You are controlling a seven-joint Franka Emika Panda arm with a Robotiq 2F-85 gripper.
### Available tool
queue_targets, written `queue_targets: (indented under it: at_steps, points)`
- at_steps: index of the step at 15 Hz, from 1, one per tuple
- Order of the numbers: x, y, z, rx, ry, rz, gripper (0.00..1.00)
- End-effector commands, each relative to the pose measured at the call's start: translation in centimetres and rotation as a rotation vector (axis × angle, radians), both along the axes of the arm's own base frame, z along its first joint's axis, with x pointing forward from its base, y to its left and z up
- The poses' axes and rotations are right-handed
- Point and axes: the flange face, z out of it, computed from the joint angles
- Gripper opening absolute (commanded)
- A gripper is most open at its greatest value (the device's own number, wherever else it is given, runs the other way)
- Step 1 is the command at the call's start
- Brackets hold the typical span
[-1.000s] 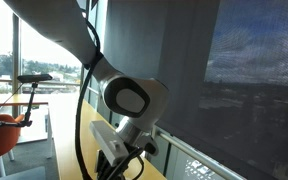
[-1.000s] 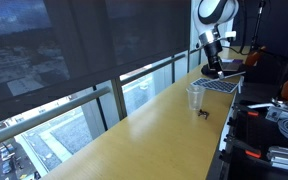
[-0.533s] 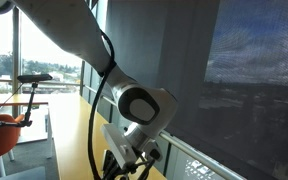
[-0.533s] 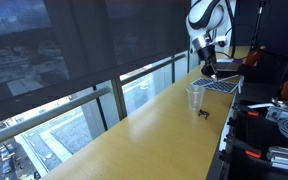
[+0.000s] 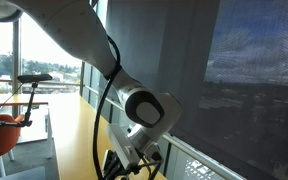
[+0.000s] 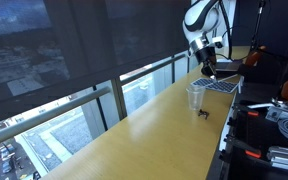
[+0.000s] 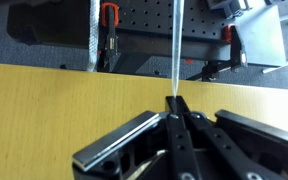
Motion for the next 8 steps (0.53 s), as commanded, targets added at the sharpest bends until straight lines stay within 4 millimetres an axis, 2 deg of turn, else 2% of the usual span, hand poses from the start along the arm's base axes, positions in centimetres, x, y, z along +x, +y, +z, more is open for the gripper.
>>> queue_targets:
  at_steps: [1,5,8]
  points:
    - [-0.3,-0.6,0.7,0.014,0.032,-0.022,0.00]
    - [-0.5,-2.1,1.0,0.011,0.033,-0.037,0.00]
    - [0.2,-3.3,1.4,0.009,0.008,-0.055,0.00]
